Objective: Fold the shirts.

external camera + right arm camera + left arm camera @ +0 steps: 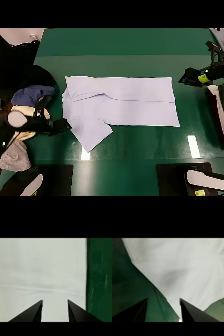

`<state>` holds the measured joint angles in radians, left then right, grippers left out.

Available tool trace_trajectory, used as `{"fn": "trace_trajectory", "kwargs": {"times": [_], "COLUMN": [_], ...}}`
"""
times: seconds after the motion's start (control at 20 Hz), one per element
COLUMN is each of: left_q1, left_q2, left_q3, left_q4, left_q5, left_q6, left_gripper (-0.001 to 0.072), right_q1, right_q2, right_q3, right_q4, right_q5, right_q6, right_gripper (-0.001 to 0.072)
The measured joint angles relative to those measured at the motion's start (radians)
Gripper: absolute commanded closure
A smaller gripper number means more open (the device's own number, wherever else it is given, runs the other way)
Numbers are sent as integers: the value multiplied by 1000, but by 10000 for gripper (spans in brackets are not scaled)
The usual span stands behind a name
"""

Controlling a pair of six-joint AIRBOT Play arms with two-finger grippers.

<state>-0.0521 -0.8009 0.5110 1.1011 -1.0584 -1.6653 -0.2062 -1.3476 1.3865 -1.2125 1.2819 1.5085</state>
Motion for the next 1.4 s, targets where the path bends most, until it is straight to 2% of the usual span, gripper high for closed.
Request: {"fn": "trace_trajectory", "kwargs": {"times": [0.35,0.75,1.05,1.1,1.15,1.2,1.4], "left_q1": [0,-4,-124,-144,-158,-169,-191], "left_q2": [73,81,-16,-37,-53,-67,-82], "left_q3": [-139,-202,-198,-193,-188,-180,-110], "left_q4": [-71,-149,-228,-245,-244,-238,-241], "left_q5": [62,160,256,271,278,277,246], "left_q6": [-32,11,25,25,26,34,74], "left_gripper": [219,230,235,471,638,678,678], "right_q1": [11,13,13,13,10,5,-32], "right_q2": [2,3,3,3,3,3,4], "right_q3": [0,0,0,0,0,0,-6], "right_q4": [13,16,16,16,16,16,14], "right_q5": [1,1,10,15,22,30,101], "right_q6": [-2,-3,-3,-3,-3,-3,-21], "right_gripper": [342,343,343,343,343,343,343]}}
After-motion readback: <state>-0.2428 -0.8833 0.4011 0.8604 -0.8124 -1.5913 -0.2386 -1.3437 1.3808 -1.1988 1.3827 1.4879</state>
